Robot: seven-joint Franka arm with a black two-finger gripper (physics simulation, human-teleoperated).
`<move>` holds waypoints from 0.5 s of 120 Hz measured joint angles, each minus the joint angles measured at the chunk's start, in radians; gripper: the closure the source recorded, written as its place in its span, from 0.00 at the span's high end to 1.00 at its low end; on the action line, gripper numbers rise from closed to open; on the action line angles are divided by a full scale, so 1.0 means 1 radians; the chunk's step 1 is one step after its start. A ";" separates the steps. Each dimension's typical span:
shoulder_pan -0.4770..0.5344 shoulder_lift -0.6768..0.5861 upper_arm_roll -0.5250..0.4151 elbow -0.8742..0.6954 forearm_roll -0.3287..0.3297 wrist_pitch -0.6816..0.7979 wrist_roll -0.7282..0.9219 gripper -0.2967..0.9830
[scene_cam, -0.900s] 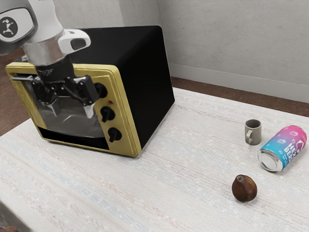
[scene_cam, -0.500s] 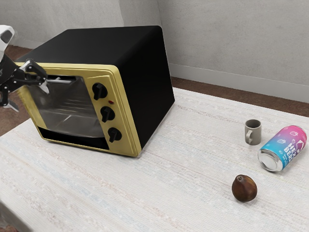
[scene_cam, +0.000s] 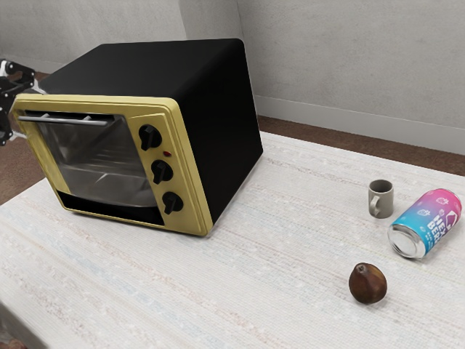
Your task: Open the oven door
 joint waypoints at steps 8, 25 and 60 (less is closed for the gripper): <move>0.013 0.010 0.002 -0.007 0.000 0.020 -0.050 0.77; 0.022 0.022 0.002 -0.024 0.000 0.054 -0.138 0.77; 0.023 0.074 0.001 -0.036 0.002 0.105 -0.263 0.77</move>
